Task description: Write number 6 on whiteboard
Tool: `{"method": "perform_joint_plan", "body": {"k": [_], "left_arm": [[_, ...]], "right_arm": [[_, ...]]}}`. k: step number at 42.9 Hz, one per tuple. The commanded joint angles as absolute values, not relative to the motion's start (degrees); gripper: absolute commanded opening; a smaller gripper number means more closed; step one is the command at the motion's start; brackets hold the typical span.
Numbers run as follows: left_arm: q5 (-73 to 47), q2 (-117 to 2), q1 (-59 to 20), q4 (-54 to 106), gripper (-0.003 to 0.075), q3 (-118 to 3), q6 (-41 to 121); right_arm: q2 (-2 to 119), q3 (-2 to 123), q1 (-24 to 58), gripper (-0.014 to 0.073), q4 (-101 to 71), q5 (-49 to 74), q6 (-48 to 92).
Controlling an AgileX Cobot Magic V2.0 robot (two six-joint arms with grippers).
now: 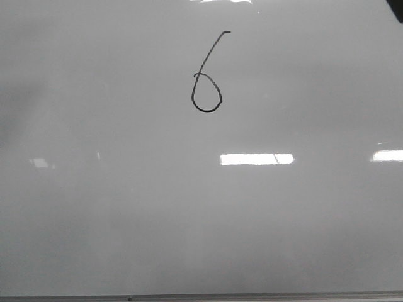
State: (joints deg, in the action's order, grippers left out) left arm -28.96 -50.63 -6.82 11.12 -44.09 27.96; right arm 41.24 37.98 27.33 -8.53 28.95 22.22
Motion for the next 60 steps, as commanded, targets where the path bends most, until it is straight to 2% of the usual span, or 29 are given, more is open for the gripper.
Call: {"method": "perform_joint_plan", "body": {"k": [1, 10, 16, 31, 41, 60], "left_arm": [[-22.3, -48.94, 0.9, 13.79, -0.002, -43.62, 24.12], [-15.36, -50.32, 11.45, 18.55, -0.002, -37.2, 23.98], [-6.89, -52.25, 14.36, 20.43, -0.002, -32.21, 23.98], [10.3, -68.09, 11.59, 20.88, -0.002, -30.98, 23.98], [12.36, -77.79, 10.03, 20.64, -0.002, -34.3, 23.98], [16.01, -79.69, 10.03, 20.64, 0.0001, -34.96, 24.24]], "right_arm": [[37.81, 36.43, 24.78, 0.0528, -8.85, 24.47, 21.94], [35.36, 33.94, 23.84, 0.0528, -8.85, 24.08, 21.94], [35.37, 33.94, 23.84, 0.0528, -8.85, 24.03, 21.94], [35.37, 33.94, 23.84, 0.0528, -9.32, 24.04, 21.94], [35.37, 33.94, 23.84, 0.0528, -9.49, 24.04, 21.94], [35.37, 33.94, 23.84, 0.0528, -9.49, 24.15, 21.94]]}}
